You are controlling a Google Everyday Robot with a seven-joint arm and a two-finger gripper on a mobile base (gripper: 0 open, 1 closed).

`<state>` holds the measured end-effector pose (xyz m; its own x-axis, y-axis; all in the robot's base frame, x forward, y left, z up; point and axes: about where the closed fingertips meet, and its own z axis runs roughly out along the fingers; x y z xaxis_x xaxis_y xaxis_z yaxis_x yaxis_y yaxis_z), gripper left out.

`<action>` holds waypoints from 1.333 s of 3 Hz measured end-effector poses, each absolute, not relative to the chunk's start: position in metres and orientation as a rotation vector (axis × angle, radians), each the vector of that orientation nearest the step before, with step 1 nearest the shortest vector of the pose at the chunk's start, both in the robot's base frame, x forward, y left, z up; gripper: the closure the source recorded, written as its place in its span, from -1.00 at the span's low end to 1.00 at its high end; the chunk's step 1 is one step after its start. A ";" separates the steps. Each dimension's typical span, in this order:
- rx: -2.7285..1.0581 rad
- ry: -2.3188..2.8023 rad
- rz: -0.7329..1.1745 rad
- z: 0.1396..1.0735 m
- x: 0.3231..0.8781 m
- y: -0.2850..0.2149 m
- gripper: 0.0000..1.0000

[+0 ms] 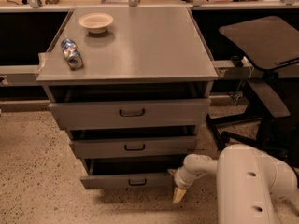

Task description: Open bottom drawer

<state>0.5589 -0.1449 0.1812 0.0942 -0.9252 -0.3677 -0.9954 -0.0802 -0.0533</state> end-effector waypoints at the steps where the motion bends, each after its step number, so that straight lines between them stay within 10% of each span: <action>1: -2.166 1.857 0.424 0.191 0.526 -0.126 -0.68; 4: -2.225 1.843 0.617 0.209 0.453 -0.117 -0.66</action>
Offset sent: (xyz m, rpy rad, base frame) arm -0.0748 0.0382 0.0212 0.0227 0.1279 0.1627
